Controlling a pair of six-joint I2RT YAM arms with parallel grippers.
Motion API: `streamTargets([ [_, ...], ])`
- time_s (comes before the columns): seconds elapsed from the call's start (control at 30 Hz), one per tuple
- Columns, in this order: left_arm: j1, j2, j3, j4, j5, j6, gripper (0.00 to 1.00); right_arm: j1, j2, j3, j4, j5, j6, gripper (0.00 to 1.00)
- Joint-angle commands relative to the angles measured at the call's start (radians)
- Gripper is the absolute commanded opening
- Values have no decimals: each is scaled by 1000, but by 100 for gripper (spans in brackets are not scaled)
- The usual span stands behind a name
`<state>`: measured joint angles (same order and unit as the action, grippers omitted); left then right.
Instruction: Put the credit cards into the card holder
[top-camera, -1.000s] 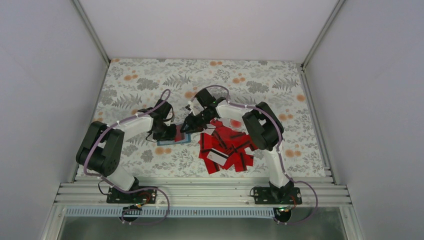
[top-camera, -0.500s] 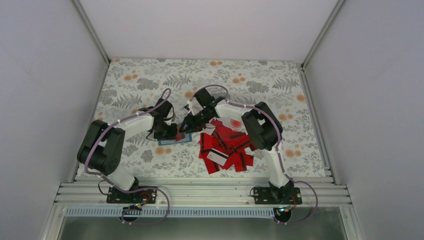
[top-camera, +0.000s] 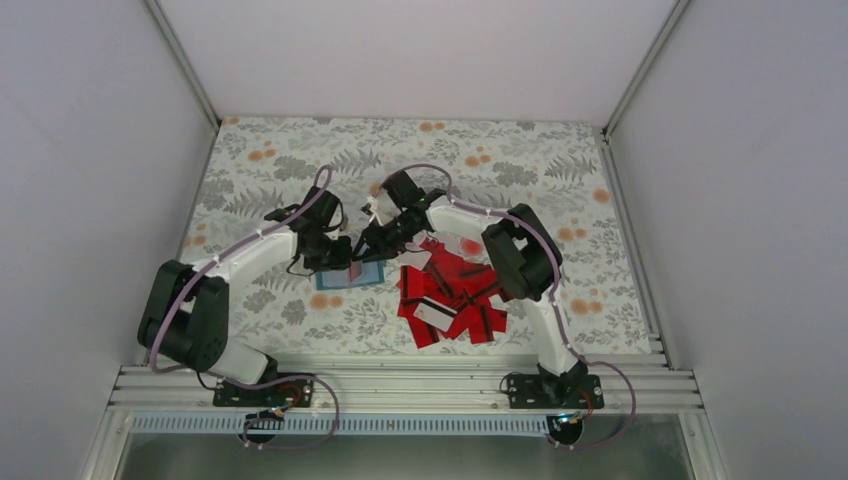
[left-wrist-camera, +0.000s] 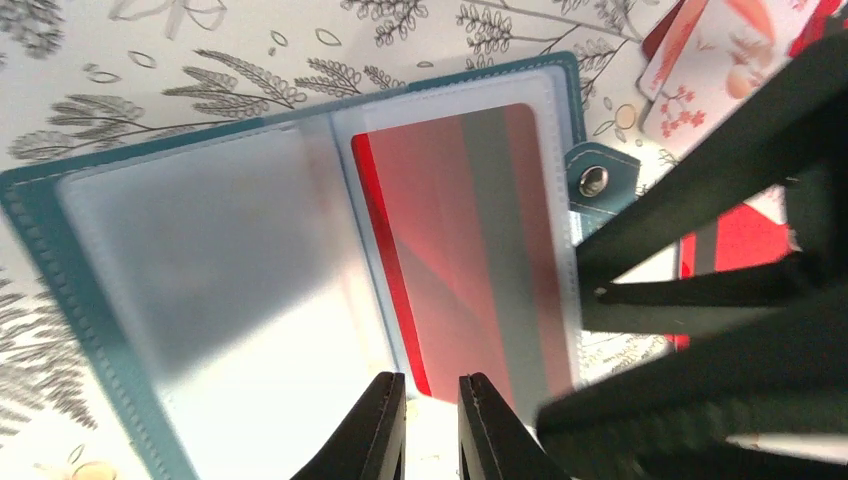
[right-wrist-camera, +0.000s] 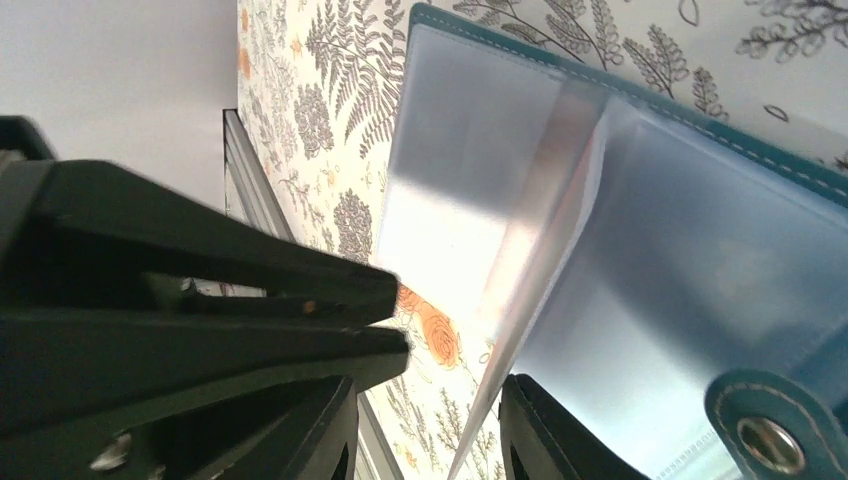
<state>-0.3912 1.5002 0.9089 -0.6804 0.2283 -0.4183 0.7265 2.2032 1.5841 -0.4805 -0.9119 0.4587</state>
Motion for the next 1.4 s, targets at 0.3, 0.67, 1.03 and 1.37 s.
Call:
streamTargets([
  [0.3, -5, -247, 72, -205, -152, -91, 21, 57, 106, 145, 4, -69, 18, 38],
  [0.67, -3, -325, 129, -284, -215, -85, 22, 114, 271, 391, 40, -162, 103, 40],
  [1.03, 0, -361, 311, -295, -318, -43, 45, 82, 218, 735, -88, -126, 24, 46],
  [1.37, -25, -335, 267, -84, -66, 4, 46, -33, -192, 312, -277, 362, -87, 47],
])
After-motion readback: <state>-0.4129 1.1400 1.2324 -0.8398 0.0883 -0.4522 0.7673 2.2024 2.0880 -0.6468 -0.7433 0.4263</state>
